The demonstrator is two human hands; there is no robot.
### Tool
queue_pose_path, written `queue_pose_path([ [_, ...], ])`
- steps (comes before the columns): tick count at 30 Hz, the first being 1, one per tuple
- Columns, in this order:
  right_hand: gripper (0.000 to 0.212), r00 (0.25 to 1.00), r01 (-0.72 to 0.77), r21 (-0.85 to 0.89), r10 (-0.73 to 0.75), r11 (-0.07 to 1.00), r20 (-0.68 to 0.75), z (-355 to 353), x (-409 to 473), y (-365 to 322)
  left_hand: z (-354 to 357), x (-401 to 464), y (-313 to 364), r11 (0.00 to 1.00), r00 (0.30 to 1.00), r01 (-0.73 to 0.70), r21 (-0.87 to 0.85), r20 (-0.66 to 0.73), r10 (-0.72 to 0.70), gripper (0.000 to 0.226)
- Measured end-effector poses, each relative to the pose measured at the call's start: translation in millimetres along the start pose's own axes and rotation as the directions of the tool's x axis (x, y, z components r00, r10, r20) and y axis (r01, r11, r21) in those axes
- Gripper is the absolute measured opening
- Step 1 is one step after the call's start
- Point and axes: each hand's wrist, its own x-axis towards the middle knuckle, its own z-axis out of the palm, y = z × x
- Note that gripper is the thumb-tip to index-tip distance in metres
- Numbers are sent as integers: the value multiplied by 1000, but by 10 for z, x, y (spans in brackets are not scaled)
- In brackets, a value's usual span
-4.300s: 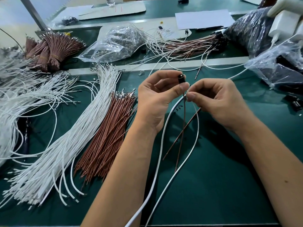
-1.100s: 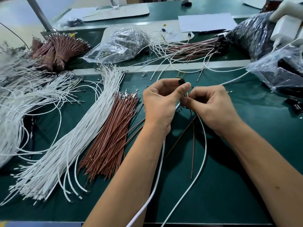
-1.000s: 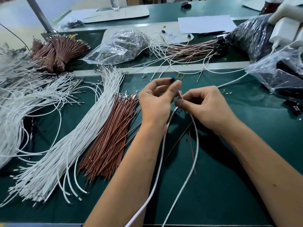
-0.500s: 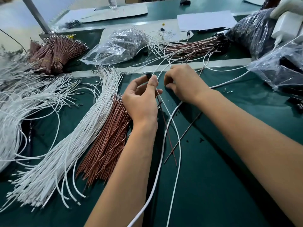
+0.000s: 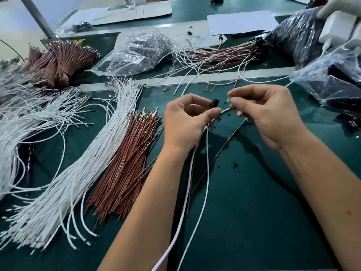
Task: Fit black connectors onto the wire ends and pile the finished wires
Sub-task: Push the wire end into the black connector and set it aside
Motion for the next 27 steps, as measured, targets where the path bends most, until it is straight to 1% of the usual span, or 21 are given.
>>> queue_pose_path([
  [2,17,1000,9,46,-10,999,19,-35,-36,-7,1,0,-14,1000,1000,-1,12,29,1,18],
  [4,13,998,52,47,-53,998,22,-29,-55,-20,-6,-6,-24,1000,998,-6,21,60,5,17],
  [7,4,994,104,18,-104,994,27,4,-72,-31,-22,-17,-33,1000,994,-19,8,106,18,17],
  [11,4,988,144,-35,-141,989,67,-8,-69,-26,-35,-19,-14,1000,991,-24,-14,132,26,17],
  [15,5,985,158,-66,-153,985,83,-37,-56,-7,-42,-16,-1,999,989,-24,-25,142,27,17],
  [20,7,983,169,-131,-157,977,95,-67,-54,15,-51,-19,-9,999,988,-43,19,148,40,18],
  [24,8,983,145,-151,-125,978,135,-91,-50,32,-48,-23,-11,999,988,-45,17,147,42,18],
  [27,8,981,176,-155,-159,972,112,-66,-58,49,-54,-20,-8,999,987,-40,18,155,37,17],
])
